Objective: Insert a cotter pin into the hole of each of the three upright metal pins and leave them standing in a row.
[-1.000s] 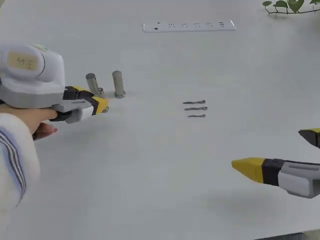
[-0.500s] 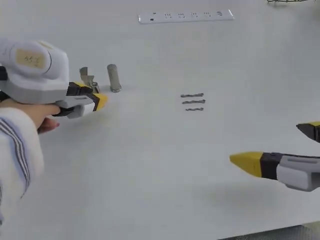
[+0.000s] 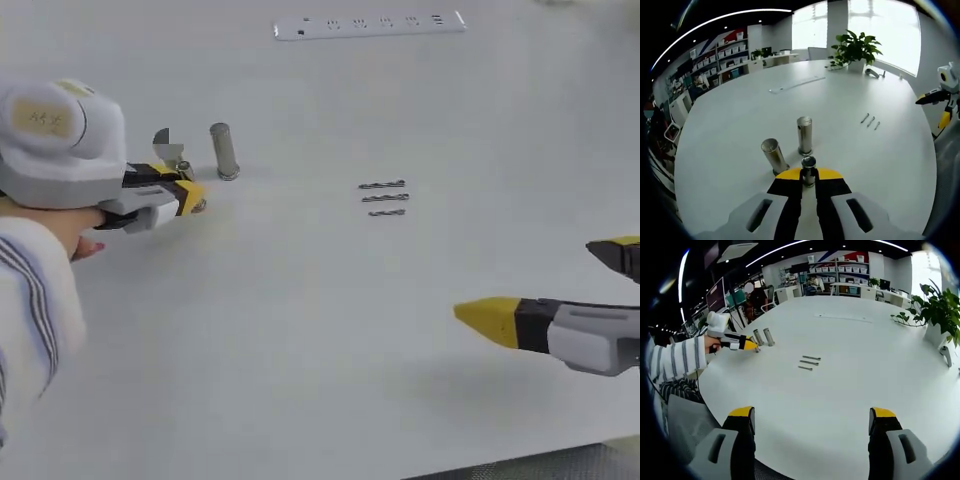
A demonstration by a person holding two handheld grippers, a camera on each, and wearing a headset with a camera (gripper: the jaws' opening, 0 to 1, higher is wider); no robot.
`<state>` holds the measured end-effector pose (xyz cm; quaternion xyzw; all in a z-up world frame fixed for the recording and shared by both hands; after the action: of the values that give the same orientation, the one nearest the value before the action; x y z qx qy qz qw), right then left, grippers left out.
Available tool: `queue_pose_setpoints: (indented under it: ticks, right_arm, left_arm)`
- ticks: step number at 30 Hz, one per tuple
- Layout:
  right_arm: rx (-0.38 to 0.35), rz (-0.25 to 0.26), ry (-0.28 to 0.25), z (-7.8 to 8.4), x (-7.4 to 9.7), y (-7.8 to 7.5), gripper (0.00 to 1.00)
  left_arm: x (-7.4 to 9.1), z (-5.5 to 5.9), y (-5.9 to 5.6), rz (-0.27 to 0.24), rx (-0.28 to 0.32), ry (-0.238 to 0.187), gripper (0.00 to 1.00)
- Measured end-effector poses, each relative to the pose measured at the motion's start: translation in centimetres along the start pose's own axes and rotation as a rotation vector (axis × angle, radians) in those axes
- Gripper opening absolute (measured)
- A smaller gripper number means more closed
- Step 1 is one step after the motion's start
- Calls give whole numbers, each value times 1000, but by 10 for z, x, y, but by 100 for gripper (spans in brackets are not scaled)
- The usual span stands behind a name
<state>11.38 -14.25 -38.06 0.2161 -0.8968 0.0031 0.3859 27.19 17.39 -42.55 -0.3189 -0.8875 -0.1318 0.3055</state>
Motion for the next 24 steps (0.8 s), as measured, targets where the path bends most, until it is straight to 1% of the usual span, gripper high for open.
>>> queue_pose_setpoints:
  ticks: [1, 3, 4, 5, 6, 7, 10, 11, 12, 13, 15, 17, 18, 19, 20, 21, 22, 23, 24]
  right_arm:
    - [1, -1, 1, 0, 0, 0, 93]
    - [4, 0, 5, 1, 0, 1, 93]
    - [4, -1, 5, 2, 0, 1, 93]
    - [3, -3, 4, 2, 0, 2, 93]
    - [1, -6, -1, 1, 0, 2, 93]
    - [-1, -7, -5, 1, 0, 3, 93]
    - [2, -13, -13, -1, 0, 4, 93]
    - [6, -14, -14, -1, 0, 5, 93]
    - [8, -15, -16, -2, 1, 5, 93]
    - [10, -17, -19, -3, 1, 6, 93]
    - [12, -22, -25, -3, 1, 8, 93]
    - [15, -25, -28, -3, 2, 9, 93]
    - [16, -25, -30, -3, 2, 10, 93]
    - [16, -26, -33, -3, 2, 10, 93]
    - [16, -27, -36, -3, 3, 10, 93]
    - [15, -29, -39, -3, 3, 11, 93]
    - [16, -31, -42, -3, 4, 11, 93]
    - [18, -33, -43, -3, 4, 12, 93]
    - [24, -32, -43, -3, 5, 12, 93]
  left_arm:
    - [2, 0, -1, 1, -25, 4, 5]
    - [6, 0, -3, 9, -24, 8, 5]
    - [8, -1, -5, 12, -26, 0, 5]
    - [12, -3, -8, 23, -30, -19, 5]
    - [13, -4, -9, 25, -32, -24, 5]
    - [17, -7, -12, 36, -45, -38, 5]
    - [26, -12, -19, 59, -61, -54, 5]
    - [29, -15, -24, 79, -40, -73, 5]
    - [32, -17, -27, 88, -24, -87, 5]
    - [36, -20, -31, 94, -26, -97, 5]
    - [39, -22, -36, 100, -45, -106, 5]
    - [44, -24, -43, 107, -47, -116, 5]
    - [47, -25, -48, 121, -49, -124, 5]
    - [46, -26, -50, 128, -51, -128, 5]
    - [47, -26, -55, 136, -65, -134, 5]
    - [48, -27, -57, 140, -72, -135, 5]
    - [49, -28, -63, 143, -77, -136, 5]
    - [50, -28, -67, 146, -82, -136, 5]
    - [51, -27, -72, 154, -97, -137, 5]
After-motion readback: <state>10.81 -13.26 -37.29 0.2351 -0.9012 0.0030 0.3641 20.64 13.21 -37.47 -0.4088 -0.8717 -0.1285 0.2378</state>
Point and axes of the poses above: the centre of the closed fingertips' face, and the gripper's own axes: x roughly backward along the fingers, y roughly to its left, z roughly out of its underside, the point moved 6 cm from there along x, roughly backward along the fingers, and after that the axes turned 4 degrees about -z, right-handed, at the moved point
